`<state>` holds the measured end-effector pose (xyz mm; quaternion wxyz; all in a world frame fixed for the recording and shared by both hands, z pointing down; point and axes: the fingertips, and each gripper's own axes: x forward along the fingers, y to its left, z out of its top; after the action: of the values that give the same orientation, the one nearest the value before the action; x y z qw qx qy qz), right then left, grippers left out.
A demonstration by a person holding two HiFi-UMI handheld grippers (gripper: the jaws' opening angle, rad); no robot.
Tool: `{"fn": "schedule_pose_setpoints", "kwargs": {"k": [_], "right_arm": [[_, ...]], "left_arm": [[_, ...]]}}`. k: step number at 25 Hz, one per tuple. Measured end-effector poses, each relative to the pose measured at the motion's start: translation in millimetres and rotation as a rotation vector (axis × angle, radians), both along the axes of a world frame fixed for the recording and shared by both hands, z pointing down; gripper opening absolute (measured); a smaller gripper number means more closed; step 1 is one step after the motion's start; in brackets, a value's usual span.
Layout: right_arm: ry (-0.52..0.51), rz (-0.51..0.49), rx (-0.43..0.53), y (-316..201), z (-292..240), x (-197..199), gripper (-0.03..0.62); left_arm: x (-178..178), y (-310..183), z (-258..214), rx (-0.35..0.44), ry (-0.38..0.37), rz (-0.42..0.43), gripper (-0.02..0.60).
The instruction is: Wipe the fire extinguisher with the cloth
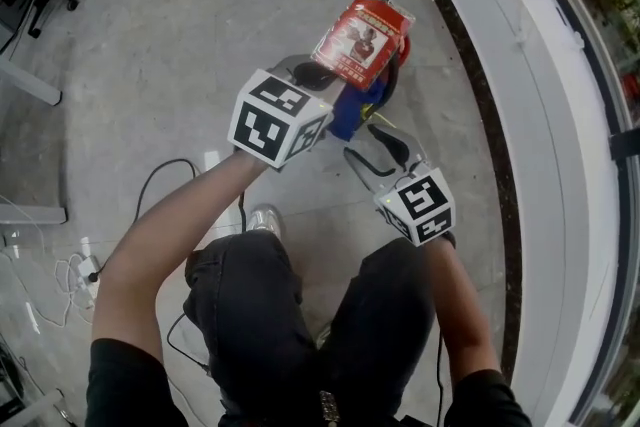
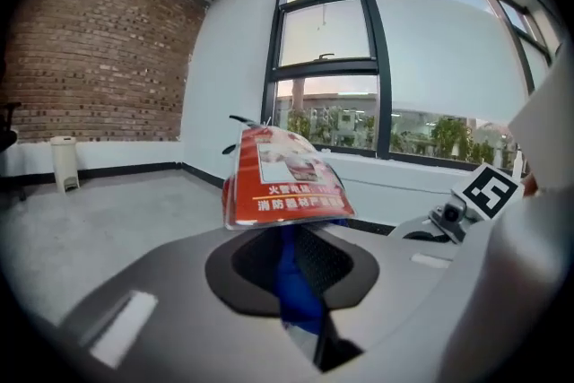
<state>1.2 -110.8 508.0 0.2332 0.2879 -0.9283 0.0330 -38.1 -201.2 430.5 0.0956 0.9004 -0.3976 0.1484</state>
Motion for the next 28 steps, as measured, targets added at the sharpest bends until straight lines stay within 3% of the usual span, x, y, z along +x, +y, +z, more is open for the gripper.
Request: {"fn": "schedule_pose_setpoints", "kwargs": {"k": [6, 13, 15, 20, 24, 28], "right_arm": [[0.045, 0.049, -0.059, -3.5, 20.8, 18.3, 0.205], [0.078, 0.080, -0.165, -14.4, 43.9, 24.9, 0.003], [0.095, 0.079, -0.185, -16.1, 49.4, 28.3, 0.003], [0.097, 0.092, -0.199, -13.0, 55.0, 34.9, 0.003], [0.120, 0.090, -0.204, -4.3, 61.5, 39.1, 0.003], [0.135, 0.108, -0.227, -4.3, 71.4, 49.2, 0.003]], "left_arm": [[3.0, 0.3, 64.5, -0.096, -0.031, -0.011, 0.041], [10.8, -3.9, 142.9, -0.192, -0.074, -0.032, 0.041], [16.1, -4.0, 158.1, -0.199, -0.091, -0.040, 0.041], [19.9, -5.0, 168.8, -0.109, -0.094, -0.066, 0.041], [14.0, -5.7, 200.8, -0.173, -0.078, -0.110, 0.041], [13.1, -6.8, 219.2, -0.178, -0.089, -0.121, 0.041]]}}
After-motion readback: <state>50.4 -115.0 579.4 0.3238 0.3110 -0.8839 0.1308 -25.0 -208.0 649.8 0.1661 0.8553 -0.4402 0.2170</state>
